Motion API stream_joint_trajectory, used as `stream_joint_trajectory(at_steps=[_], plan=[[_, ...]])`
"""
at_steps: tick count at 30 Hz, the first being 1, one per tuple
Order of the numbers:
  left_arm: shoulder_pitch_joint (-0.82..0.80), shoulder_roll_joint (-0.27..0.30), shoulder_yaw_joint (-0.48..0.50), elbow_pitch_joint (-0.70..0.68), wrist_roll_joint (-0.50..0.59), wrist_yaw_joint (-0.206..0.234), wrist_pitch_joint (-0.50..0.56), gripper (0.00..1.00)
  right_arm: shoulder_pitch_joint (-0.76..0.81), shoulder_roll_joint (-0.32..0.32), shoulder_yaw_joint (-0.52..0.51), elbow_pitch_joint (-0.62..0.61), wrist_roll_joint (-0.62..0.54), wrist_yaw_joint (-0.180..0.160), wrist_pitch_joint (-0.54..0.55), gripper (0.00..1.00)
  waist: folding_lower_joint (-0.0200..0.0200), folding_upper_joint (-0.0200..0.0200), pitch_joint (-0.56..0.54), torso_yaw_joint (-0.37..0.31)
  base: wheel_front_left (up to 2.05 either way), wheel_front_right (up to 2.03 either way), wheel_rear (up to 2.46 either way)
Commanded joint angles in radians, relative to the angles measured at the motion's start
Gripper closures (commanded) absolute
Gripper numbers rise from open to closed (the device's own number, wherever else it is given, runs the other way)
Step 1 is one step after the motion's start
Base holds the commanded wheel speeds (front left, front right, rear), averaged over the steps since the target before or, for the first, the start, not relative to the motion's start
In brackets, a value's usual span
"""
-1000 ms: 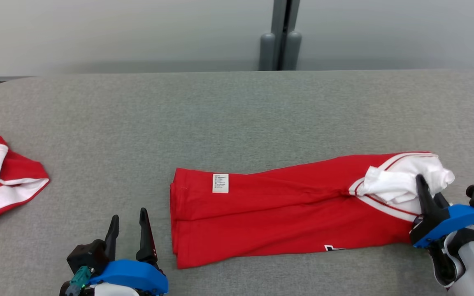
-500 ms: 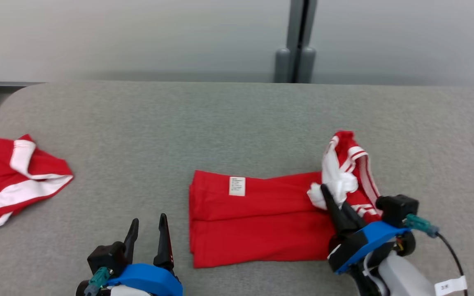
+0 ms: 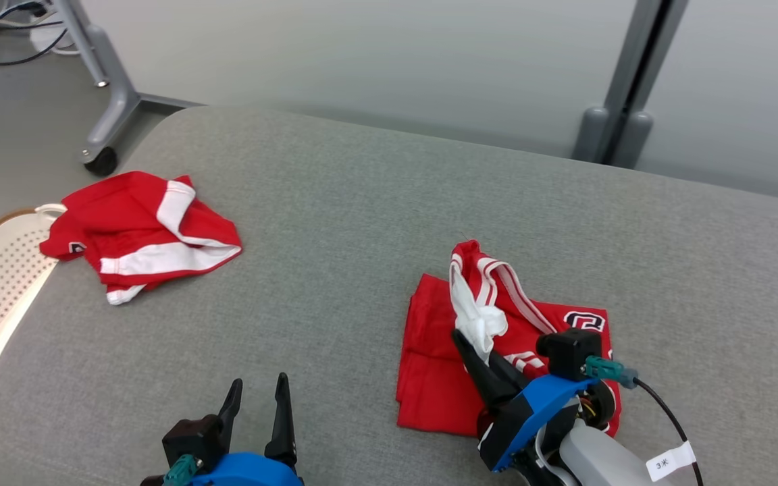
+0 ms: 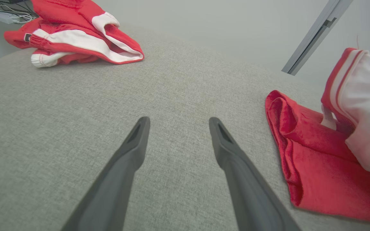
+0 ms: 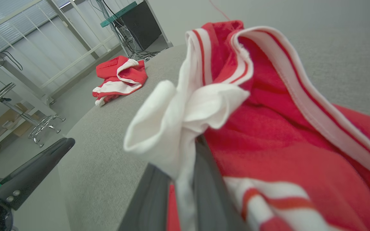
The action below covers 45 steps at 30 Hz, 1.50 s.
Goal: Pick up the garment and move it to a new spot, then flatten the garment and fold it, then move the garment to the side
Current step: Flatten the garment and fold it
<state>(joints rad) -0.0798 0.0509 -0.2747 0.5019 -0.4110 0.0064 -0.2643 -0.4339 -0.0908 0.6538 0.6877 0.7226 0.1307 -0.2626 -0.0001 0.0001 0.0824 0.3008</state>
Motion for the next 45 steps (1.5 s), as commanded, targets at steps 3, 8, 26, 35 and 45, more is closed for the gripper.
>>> stream_joint_trajectory(at_steps=[3, 8, 26, 35, 45], plan=[[0.009, -0.001, -0.002, 0.003, -0.001, 0.002, 0.0, 0.0, -0.021, 0.014, -0.018, 0.016, -0.01, 0.0, -0.003, 0.0, 0.0001, -0.0001, 0.008, 0.022, 0.0, 0.0, 0.0], [0.007, -0.001, 0.035, 0.007, -0.001, 0.012, 0.0, 0.0, -0.01, 0.022, -0.077, -0.018, -0.038, 0.0, -0.003, 0.0, 0.0001, -0.0001, -0.003, -0.004, 0.0, 0.0, 0.0], [-0.016, 0.0, 0.089, -0.035, 0.028, 0.02, 0.0, 0.0, 0.177, 0.021, -0.592, -0.157, -0.444, 0.0, -0.003, 0.0, 0.0001, -0.0001, -0.017, -0.227, 0.0, 0.0, 0.0], [0.035, -0.001, 0.107, -0.053, 0.051, 0.025, 0.0, 0.0, 0.255, 0.039, -0.614, -0.163, -0.515, 0.0, -0.003, 0.0, 0.0001, -0.0001, -0.052, -0.283, 0.0, 0.0, 0.0], [0.039, -0.001, 0.104, -0.059, 0.054, 0.02, 0.0, 0.0, 0.259, 0.04, -0.581, -0.171, -0.48, 0.0, -0.003, 0.0, 0.0001, -0.0001, -0.053, -0.278, 0.0, 0.0, 0.0]])
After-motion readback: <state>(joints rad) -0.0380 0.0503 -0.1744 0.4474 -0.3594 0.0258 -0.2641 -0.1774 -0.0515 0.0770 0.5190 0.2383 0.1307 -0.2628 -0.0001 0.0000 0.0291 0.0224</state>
